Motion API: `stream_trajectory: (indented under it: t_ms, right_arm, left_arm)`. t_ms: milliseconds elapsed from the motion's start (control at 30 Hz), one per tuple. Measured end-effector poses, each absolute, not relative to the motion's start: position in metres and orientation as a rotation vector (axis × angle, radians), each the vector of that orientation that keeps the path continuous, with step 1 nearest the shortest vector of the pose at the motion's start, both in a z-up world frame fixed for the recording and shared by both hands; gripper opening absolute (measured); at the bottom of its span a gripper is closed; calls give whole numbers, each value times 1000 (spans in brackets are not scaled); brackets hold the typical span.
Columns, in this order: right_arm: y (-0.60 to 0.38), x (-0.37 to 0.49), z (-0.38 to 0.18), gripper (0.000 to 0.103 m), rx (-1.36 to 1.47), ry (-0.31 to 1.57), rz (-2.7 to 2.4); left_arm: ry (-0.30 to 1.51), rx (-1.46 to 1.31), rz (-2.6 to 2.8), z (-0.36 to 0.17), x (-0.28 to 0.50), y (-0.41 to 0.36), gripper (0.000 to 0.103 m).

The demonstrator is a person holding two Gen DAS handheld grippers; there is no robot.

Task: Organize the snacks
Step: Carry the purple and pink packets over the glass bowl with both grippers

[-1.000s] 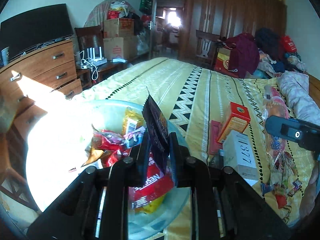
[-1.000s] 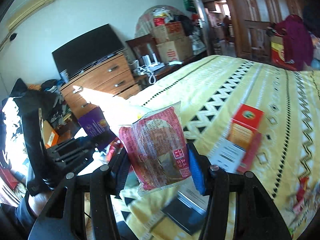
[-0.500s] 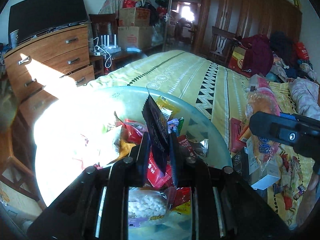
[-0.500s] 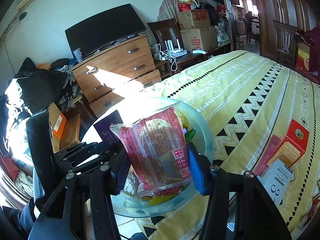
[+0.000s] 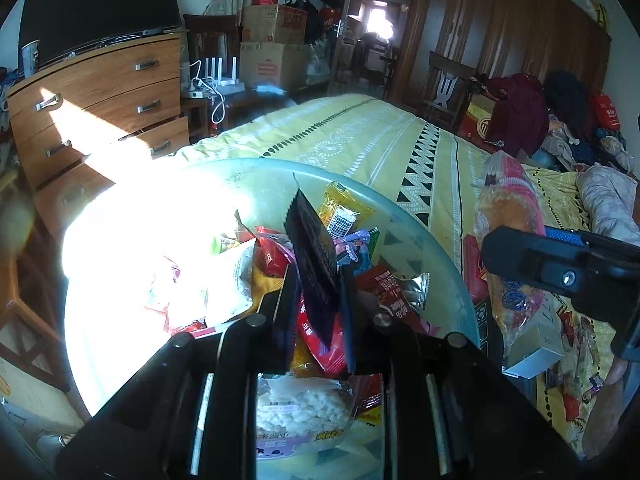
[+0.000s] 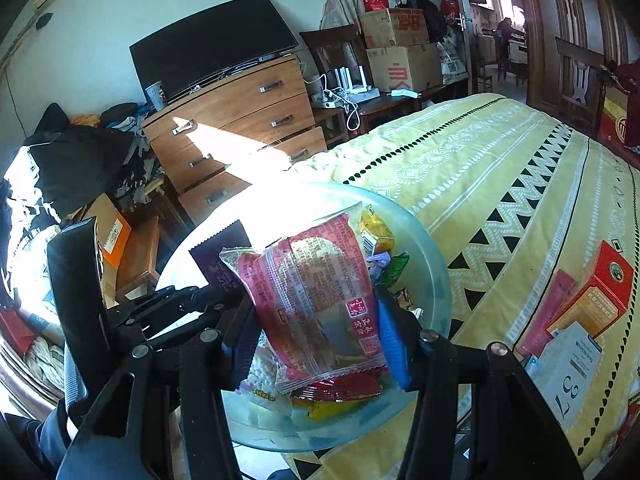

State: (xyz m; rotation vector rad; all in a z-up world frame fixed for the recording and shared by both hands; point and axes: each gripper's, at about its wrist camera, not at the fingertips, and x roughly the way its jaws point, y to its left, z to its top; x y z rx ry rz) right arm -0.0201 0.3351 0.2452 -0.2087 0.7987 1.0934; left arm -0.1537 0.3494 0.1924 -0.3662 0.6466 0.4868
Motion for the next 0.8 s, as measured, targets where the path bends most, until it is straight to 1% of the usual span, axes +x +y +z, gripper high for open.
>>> stream_trajectory:
  t_ms: [800]
  right_arm:
    - [361,-19,229,57,-233,832,1125]
  left_arm:
    - [681,-414,488,183,-153,366,19]
